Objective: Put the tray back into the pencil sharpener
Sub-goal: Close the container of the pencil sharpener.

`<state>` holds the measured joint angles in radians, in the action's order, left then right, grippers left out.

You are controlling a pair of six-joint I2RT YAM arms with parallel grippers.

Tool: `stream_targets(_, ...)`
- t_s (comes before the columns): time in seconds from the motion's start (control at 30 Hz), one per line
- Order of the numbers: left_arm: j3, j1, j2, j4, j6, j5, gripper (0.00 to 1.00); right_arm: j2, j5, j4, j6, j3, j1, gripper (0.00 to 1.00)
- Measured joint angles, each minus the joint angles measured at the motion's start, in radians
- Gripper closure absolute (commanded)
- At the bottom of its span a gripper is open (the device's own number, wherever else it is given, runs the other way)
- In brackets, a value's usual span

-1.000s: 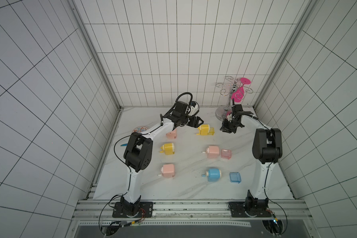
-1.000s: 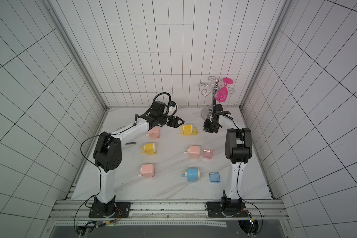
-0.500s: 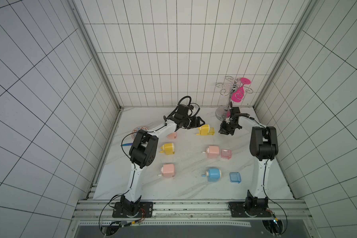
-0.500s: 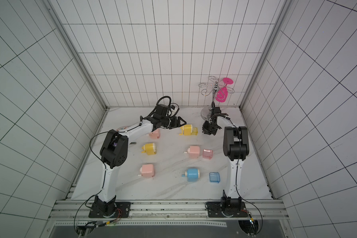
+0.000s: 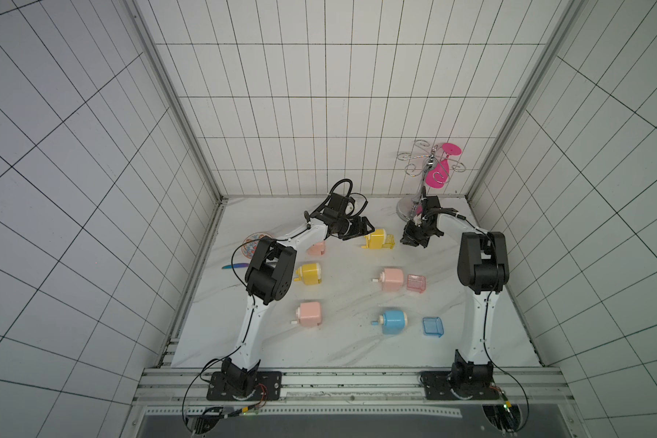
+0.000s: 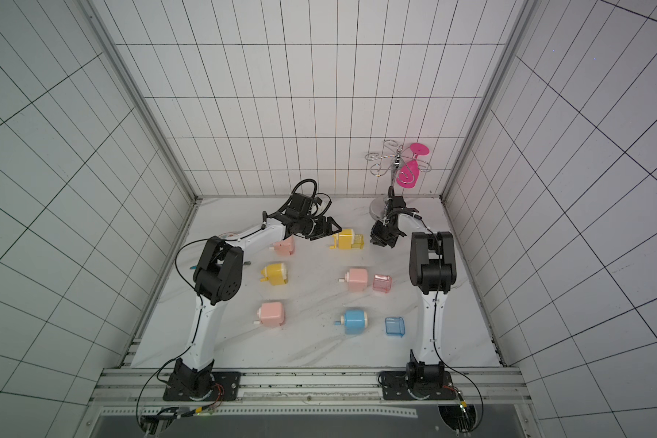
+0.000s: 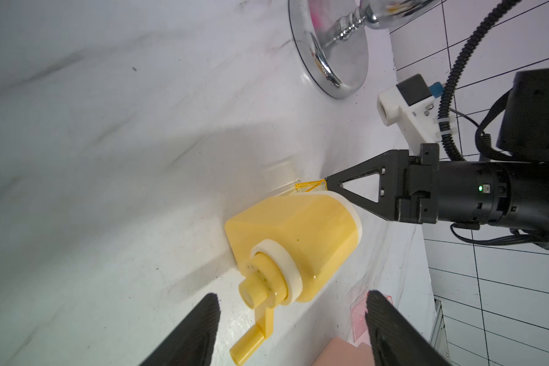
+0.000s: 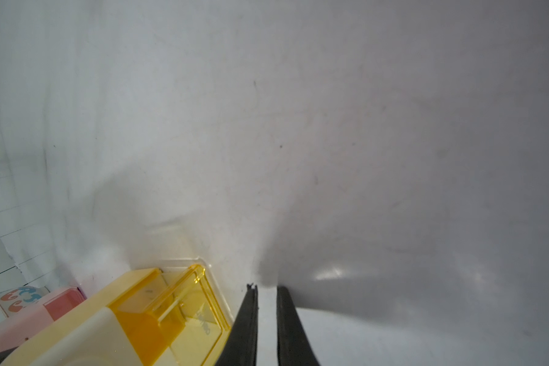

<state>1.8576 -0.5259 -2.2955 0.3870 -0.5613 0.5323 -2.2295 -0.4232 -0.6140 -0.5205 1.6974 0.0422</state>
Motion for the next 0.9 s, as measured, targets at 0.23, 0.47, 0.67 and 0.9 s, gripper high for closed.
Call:
stream_targets(0.23, 0.022, -0.008, -0.010, 0.006, -0.007, 0.010, 0.28, -0.002, -0.031, 0.009, -0.003, 0.006, 0.009, 0.86)
stream_targets(0.47, 0.044, -0.012, -0.012, 0.009, -0.007, 0.021, 0.30, -0.002, -0.064, 0.023, -0.004, 0.028, 0.024, 0.88)
stream_targets(0.67, 0.046, -0.012, -0.018, 0.019, -0.007, 0.024, 0.30, -0.002, -0.089, 0.033, -0.010, 0.028, 0.026, 0.89)
stream_targets(0.9, 0.046, -0.012, -0.038, 0.029, -0.006, 0.029, 0.30, -0.002, -0.124, 0.062, -0.021, 0.028, 0.026, 0.90)
